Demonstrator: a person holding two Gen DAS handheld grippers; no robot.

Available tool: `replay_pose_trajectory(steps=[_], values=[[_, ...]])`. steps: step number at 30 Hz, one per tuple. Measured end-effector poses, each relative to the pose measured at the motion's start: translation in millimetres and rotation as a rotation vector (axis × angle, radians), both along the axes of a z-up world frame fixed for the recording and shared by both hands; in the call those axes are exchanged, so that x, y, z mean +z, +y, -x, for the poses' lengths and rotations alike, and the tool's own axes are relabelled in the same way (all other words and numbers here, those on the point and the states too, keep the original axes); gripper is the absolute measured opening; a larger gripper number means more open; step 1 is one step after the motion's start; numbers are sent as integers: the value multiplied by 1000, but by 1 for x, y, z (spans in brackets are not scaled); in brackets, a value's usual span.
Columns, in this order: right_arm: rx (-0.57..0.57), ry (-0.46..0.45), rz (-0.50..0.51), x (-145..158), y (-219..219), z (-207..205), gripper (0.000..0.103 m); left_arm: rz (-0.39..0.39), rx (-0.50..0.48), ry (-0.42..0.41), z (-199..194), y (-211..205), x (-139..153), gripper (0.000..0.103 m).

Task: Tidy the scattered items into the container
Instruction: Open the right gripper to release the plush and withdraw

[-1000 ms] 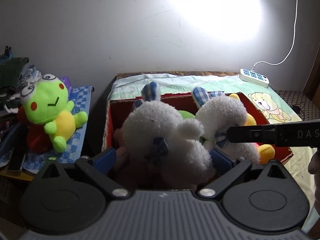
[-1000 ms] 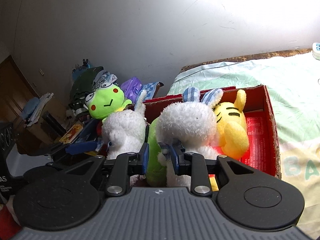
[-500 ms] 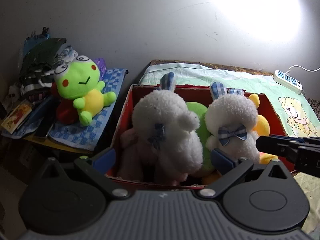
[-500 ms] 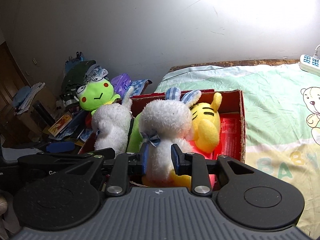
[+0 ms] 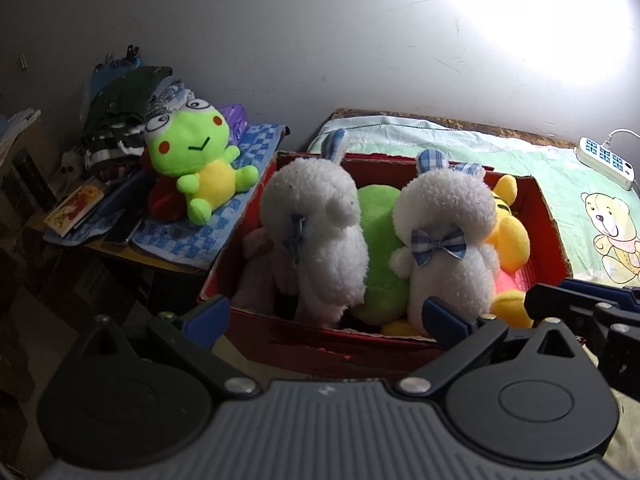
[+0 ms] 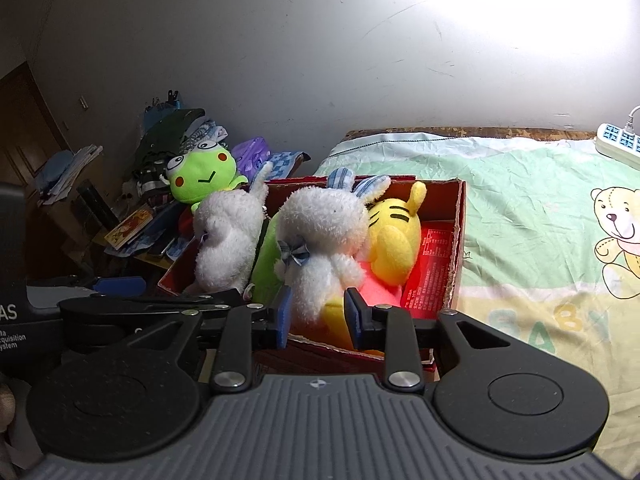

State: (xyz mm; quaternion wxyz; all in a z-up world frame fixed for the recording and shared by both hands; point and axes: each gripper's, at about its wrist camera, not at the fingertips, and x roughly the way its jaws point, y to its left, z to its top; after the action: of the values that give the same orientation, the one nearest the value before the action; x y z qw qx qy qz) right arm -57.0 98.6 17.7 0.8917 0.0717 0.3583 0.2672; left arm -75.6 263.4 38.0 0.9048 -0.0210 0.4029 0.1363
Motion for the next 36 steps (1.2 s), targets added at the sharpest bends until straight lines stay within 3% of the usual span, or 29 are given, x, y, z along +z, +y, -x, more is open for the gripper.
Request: replay_pose_trajectory(steps=[12, 26, 29, 31, 36], values=[[41, 22, -17, -7, -18, 12, 36, -28, 124, 40, 17, -22, -4, 102], [60, 9, -22, -9, -29, 20, 41, -81, 148, 122, 21, -41, -13, 102], [34, -4, -13, -6, -28, 23, 49, -67, 132, 110, 22, -40, -11, 102], [2, -14, -10, -3, -28, 25, 69, -56, 121, 100, 21, -37, -9, 102], [-95, -64, 14, 10, -23, 34, 81, -19, 59, 69, 18, -26, -5, 102]])
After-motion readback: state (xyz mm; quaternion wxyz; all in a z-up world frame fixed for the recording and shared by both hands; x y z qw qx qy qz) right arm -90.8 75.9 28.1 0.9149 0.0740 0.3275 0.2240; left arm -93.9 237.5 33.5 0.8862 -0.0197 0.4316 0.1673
